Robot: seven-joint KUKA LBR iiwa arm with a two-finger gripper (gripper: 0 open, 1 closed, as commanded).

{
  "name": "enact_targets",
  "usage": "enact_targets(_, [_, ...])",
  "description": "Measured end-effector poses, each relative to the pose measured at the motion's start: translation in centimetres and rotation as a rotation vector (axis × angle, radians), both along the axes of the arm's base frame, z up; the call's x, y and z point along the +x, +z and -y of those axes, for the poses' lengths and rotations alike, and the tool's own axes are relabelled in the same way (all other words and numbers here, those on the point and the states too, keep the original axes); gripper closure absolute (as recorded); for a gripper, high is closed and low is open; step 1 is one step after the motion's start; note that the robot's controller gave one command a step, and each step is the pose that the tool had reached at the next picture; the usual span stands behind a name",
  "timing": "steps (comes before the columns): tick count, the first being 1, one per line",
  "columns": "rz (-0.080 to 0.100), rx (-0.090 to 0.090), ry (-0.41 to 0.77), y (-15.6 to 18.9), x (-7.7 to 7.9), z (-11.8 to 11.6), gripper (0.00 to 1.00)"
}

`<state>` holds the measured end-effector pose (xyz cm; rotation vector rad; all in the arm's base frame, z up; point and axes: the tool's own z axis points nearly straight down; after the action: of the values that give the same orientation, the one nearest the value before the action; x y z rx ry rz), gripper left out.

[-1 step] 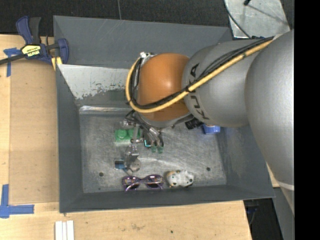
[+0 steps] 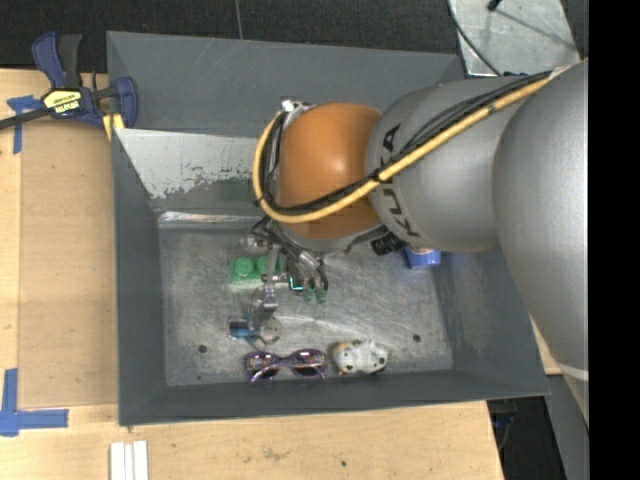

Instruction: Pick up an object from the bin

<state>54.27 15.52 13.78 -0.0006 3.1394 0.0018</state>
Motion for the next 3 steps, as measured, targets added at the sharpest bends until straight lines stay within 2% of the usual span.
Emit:
enact_targets(1, [0.018,0.005,-0.055,-6.10,6.47,-1.56,1.00])
enact_targets(2, [0.009,0.003,-0.055,-6.38,6.22,-1.54,0.00])
enact_targets(3, [0.019,0.005,-0.057,-6.09,6.50,-1.54,1.00])
